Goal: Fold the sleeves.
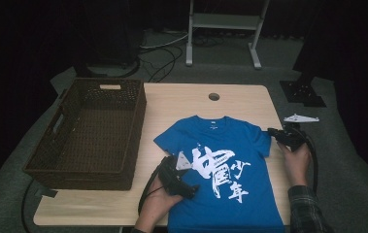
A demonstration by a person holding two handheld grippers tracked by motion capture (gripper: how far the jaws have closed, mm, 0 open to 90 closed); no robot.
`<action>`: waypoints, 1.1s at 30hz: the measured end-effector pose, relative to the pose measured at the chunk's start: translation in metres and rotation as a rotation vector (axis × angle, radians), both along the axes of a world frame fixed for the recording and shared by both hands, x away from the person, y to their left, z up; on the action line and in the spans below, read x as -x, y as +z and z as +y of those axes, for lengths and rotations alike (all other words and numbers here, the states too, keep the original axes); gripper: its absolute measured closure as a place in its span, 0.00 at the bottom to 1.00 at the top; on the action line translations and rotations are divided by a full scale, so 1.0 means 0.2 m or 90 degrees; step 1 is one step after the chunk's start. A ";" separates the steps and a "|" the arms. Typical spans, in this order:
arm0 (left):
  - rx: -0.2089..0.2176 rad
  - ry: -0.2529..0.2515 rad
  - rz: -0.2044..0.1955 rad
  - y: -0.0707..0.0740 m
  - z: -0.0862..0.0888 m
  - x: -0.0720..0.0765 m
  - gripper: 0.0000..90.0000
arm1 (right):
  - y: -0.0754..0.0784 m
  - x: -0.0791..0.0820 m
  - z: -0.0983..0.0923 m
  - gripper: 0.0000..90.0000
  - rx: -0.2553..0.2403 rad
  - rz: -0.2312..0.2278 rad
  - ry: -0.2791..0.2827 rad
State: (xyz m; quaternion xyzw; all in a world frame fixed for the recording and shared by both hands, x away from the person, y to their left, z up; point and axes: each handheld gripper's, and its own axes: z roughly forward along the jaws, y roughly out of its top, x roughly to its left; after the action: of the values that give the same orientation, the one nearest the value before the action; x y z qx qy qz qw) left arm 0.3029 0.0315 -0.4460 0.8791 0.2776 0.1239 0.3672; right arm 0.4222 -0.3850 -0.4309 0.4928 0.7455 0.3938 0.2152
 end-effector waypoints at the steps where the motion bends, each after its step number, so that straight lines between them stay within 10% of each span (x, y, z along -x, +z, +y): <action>1: 0.000 -0.001 0.000 0.00 0.00 0.00 0.00 | 0.01 0.00 0.00 0.99 -0.002 -0.003 0.003; 33: 0.000 -0.001 0.000 0.00 0.00 0.00 0.00 | 0.11 0.02 0.27 0.99 0.011 -0.036 0.109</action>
State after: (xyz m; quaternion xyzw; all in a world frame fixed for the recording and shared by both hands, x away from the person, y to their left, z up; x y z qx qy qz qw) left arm 0.3030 0.0316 -0.4459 0.8794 0.2771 0.1235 0.3668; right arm 0.4175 -0.3306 -0.4083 0.4144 0.7817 0.4181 0.2058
